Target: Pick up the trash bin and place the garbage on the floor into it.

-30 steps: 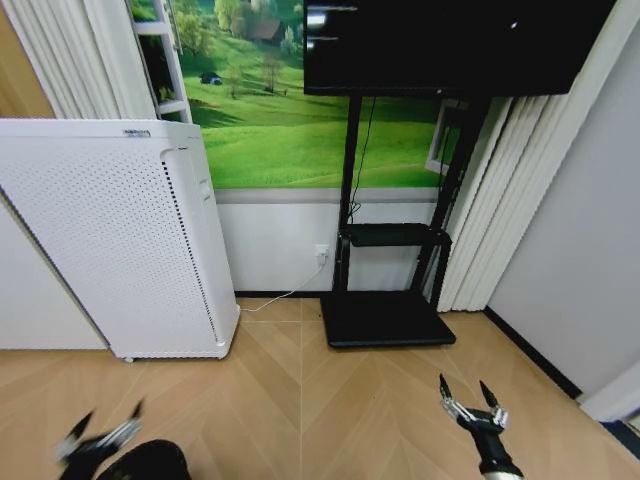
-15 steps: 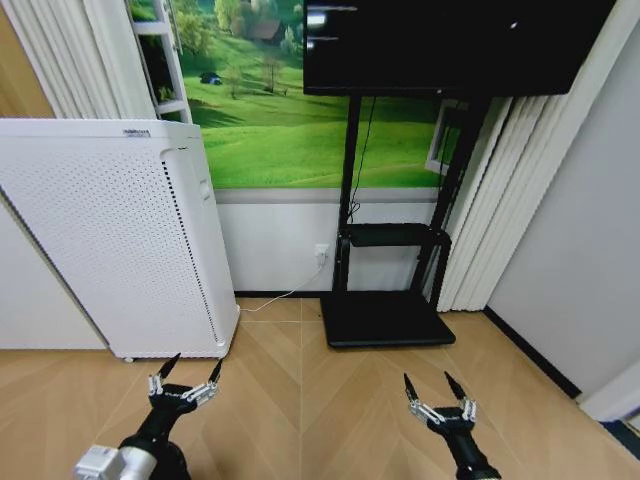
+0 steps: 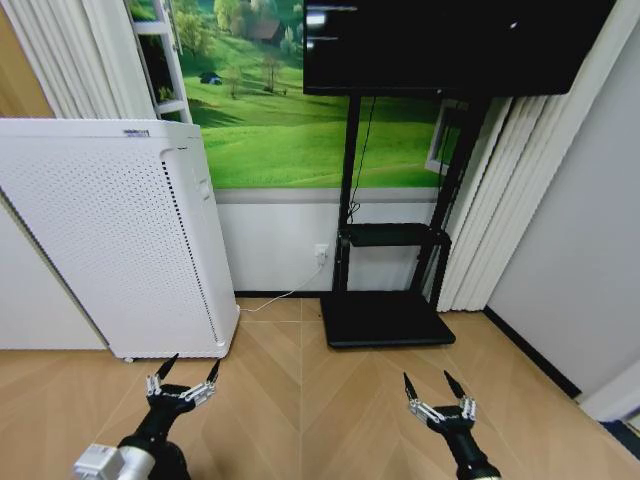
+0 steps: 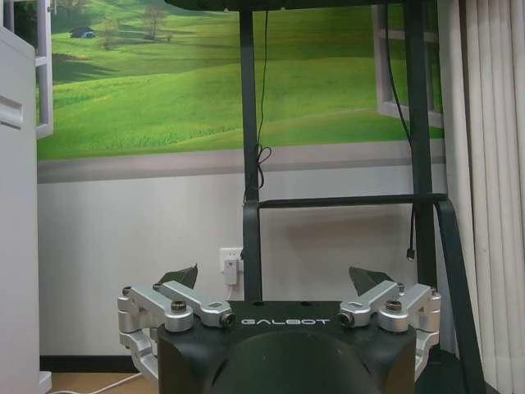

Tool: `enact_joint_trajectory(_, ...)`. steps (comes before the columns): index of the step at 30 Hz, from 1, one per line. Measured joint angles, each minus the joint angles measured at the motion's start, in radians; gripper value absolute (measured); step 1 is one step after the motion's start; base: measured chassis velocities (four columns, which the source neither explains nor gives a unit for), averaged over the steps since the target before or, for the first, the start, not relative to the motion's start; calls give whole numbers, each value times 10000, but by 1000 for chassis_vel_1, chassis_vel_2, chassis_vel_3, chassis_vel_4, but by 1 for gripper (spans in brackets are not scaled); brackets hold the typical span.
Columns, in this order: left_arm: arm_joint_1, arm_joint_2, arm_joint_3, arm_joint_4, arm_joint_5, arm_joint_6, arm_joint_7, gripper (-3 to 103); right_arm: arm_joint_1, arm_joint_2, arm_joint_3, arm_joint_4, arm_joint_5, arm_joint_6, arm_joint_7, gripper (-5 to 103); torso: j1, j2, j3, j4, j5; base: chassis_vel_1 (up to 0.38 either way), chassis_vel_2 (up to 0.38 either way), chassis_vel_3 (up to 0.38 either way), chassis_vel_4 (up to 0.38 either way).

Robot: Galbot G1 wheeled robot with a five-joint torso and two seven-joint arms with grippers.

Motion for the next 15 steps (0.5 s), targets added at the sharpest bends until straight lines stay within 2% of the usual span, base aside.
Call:
enact_joint_trajectory(10,2,-7,-8,12,-10,6,-7,100,6,-3,7,-18,11,16,3,100,146,492,345,0,0,0,0,0,0)
enact_joint_trajectory(15,3,-8,-11,15,-12,6,-8,100,7,-5,8,-22,12,18,4,100,191,629,435,0,0,0,0,0,0)
